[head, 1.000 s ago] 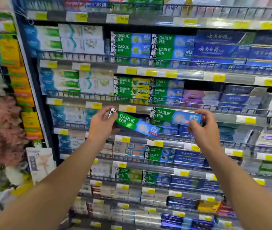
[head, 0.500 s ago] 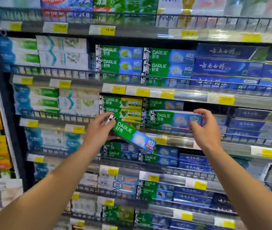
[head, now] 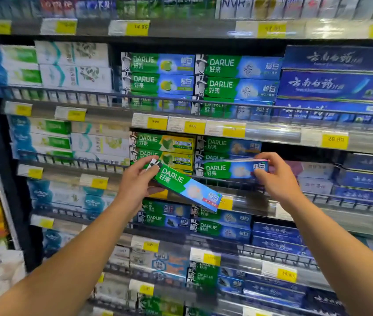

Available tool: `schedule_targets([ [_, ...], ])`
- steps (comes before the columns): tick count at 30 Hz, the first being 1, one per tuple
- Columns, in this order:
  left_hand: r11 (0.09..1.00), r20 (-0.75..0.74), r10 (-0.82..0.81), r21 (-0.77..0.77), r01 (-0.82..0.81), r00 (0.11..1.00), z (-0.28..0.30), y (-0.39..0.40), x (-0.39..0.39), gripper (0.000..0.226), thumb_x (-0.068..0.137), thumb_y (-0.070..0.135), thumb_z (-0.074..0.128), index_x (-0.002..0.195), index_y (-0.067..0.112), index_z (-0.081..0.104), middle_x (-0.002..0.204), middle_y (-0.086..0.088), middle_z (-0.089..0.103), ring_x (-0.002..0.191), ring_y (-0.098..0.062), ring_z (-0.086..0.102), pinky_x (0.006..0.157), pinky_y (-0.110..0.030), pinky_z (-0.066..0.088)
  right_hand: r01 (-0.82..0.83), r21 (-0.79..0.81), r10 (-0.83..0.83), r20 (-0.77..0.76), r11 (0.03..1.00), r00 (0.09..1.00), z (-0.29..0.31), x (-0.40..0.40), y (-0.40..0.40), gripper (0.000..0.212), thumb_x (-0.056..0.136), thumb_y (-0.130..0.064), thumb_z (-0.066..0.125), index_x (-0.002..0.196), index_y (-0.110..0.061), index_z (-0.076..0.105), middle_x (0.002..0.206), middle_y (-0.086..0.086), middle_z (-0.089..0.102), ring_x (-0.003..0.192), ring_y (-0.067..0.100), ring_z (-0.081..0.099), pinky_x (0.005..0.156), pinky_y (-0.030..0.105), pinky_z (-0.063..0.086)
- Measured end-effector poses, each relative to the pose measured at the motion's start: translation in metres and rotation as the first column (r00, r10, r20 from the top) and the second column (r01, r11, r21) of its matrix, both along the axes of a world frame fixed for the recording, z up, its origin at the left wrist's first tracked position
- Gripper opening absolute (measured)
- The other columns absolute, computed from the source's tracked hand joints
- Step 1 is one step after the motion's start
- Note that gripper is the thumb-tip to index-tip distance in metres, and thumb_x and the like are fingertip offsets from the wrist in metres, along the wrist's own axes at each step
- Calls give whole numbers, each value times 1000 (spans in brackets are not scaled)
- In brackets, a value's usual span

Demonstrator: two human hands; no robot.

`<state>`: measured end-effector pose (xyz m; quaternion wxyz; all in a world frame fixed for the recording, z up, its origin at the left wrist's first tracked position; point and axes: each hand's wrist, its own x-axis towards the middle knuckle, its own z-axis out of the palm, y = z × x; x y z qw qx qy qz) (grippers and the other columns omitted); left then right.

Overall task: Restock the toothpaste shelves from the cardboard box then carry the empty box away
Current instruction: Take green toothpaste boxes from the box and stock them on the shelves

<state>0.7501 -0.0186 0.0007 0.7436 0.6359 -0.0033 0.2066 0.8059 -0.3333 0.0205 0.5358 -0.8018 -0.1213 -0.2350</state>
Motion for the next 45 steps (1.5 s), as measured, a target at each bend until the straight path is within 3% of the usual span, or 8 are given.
schedule_targets([
  [9, 990, -14, -18, -140, 16, 1000, -10, -3, 16, 26, 97, 10, 56, 122, 16, 62, 110, -7, 68, 100, -25, 67, 78, -50, 59, 147, -524, -133, 64, 839, 989, -6, 11, -7, 21, 88, -10, 66, 105, -20, 70, 113, 3, 68, 101, 22, 61, 83, 26, 41],
  [19, 969, 26, -62, -238, 67, 998, -7, -18, 20, 24, 97, 10, 54, 118, 18, 63, 126, -13, 61, 108, -30, 65, 72, -39, 60, 53, -681, -81, -9, 730, 997, -10, 3, -6, 43, 87, -13, 61, 130, -21, 59, 138, 3, 55, 127, 23, 50, 106, 33, 37],
  [21, 963, 30, -59, -263, 65, 998, -6, -21, 20, 26, 97, 10, 55, 120, 18, 62, 128, -13, 60, 109, -31, 64, 72, -39, 60, 121, -613, -81, 92, 781, 992, -15, 0, -9, 42, 87, -12, 61, 128, -19, 61, 135, 3, 55, 126, 21, 49, 105, 30, 35],
  [25, 945, 65, -85, -310, 101, 994, 4, -40, 17, 22, 97, 7, 54, 111, 22, 62, 123, -12, 61, 104, -30, 65, 76, -42, 59, 111, -173, -87, 137, 979, 987, -14, -17, -10, 22, 93, -21, 57, 111, -24, 69, 112, -9, 67, 102, 12, 62, 92, 35, 51],
  [29, 948, 101, -120, -284, 144, 988, 21, -73, 14, 23, 98, 5, 53, 115, 18, 62, 112, -2, 57, 97, -25, 64, 82, -45, 58, -138, -41, 138, 0, 990, 990, -5, -26, -7, 31, 93, -24, 63, 123, -28, 61, 111, -3, 68, 95, 18, 69, 83, 35, 57],
  [34, 998, 117, -61, 19, 59, 991, 30, -95, 24, 27, 97, 16, 57, 120, 28, 63, 102, 6, 60, 90, -12, 60, 80, -37, 59, -89, 174, 79, 63, 981, 995, -3, -21, -14, 27, 90, -9, 65, 114, -23, 62, 108, 12, 69, 90, 23, 70, 73, 39, 61],
  [38, 939, 116, 15, 340, -54, 993, 24, -88, 30, 41, 96, 36, 57, 136, 32, 54, 118, 17, 57, 92, 6, 51, 77, -17, 41, -38, 207, 25, 62, 978, 998, -6, -10, -21, 26, 91, -8, 64, 111, -25, 63, 107, 11, 69, 96, 21, 69, 74, 42, 61],
  [45, 810, 32, 17, 586, -32, 999, 19, -86, 33, 59, 92, 33, 62, 147, 27, 40, 135, 1, 51, 113, -18, 54, 87, -26, 40, 45, 75, -50, 64, 996, 997, -4, 11, -21, 28, 90, -13, 66, 113, -29, 59, 103, 4, 69, 89, 29, 69, 75, 48, 59],
])
